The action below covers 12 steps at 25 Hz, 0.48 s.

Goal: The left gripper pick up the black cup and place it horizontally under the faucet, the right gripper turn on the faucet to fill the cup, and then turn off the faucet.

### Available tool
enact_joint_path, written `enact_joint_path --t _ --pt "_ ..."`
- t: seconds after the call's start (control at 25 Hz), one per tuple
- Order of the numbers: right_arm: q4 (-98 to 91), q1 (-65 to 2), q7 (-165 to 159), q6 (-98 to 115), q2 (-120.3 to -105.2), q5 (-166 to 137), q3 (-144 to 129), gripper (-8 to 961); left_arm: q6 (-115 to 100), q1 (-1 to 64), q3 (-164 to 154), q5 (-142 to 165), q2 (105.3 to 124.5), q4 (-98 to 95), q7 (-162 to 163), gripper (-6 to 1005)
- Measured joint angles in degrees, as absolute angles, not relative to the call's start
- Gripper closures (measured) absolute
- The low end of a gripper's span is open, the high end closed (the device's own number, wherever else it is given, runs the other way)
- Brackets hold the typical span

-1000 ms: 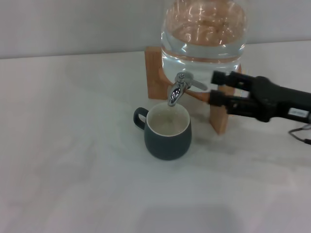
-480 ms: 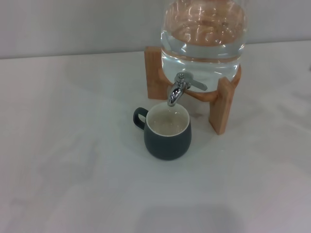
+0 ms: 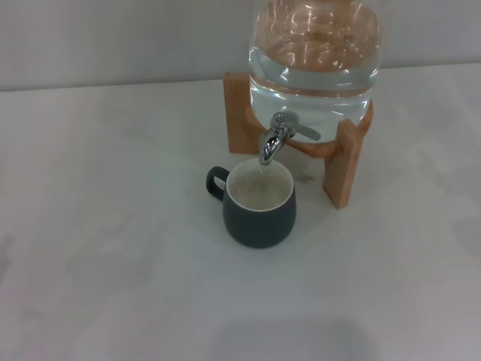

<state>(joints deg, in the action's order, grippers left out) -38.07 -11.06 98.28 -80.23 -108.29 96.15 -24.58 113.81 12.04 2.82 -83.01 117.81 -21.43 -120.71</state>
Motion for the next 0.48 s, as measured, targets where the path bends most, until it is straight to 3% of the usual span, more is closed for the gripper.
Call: enact_joint_path --t 0.16,0.4,0.48 --pt "-38.2 -11.3 98.3 -79.2 -108.88 96.1 -24.5 104 113.0 12.0 3.0 -81.9 118.02 -22.1 -119.1 547" --pt "-38.1 -11.3 98.3 -79.3 -109.2 96.3 -24.4 104 112.6 11.9 3.0 -81.6 118.6 -23.4 -117.8 314" --pt "-37.9 -11.2 98.4 -79.4 -109.3 96.6 -24.4 104 112.6 11.8 2.9 -81.3 118.59 -23.4 -117.8 314"
